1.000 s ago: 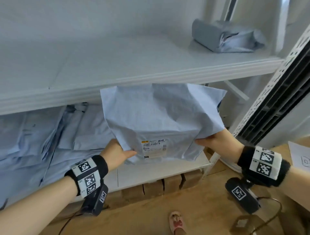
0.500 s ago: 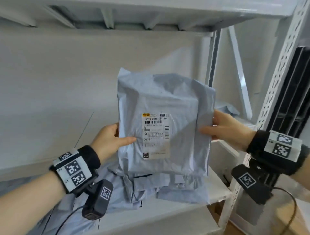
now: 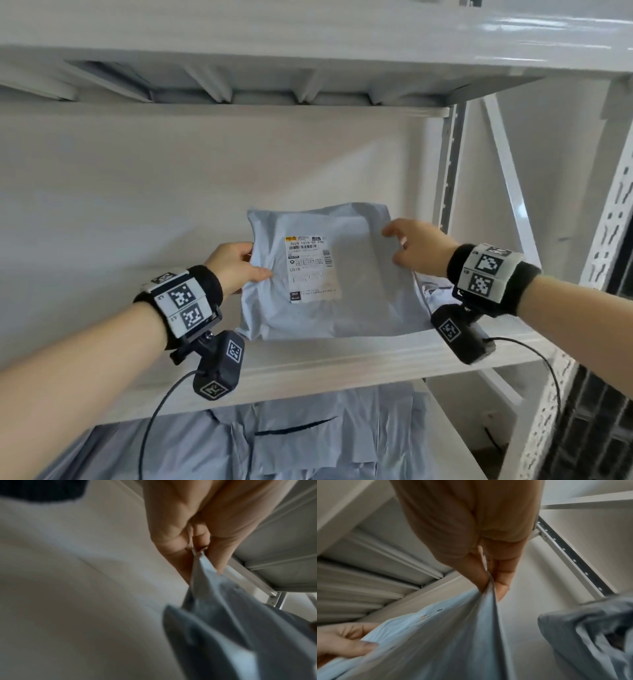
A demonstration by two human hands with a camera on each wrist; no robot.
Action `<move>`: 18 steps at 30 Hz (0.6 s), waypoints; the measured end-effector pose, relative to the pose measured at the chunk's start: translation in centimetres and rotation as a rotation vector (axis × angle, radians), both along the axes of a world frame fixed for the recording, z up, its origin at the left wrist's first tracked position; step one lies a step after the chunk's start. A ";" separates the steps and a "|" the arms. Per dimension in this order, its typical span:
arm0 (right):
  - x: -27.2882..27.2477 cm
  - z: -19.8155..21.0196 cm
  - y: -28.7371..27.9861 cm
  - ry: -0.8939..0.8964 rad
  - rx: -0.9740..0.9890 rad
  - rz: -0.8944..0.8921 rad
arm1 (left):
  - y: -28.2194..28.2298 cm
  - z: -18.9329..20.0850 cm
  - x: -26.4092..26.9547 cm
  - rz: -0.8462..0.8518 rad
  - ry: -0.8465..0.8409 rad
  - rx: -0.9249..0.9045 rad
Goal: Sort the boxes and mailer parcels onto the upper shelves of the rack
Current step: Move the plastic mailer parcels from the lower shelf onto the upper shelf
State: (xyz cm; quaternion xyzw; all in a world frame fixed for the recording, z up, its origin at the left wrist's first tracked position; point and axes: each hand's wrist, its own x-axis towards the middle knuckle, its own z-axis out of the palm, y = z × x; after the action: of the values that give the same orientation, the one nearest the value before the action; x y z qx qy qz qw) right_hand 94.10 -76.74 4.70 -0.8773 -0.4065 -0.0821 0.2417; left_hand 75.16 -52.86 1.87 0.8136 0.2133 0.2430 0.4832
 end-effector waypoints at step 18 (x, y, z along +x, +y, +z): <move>6.4 -4.3 4.9 -0.080 -0.667 0.102 | 1.5 -3.8 6.7 -0.003 0.507 0.129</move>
State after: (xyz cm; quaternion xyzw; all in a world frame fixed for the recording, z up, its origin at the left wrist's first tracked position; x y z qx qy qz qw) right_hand 100.50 -71.80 0.42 -0.8827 -0.4633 0.0332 -0.0711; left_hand 81.90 -51.41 -1.95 0.8780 0.3105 0.0437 0.3617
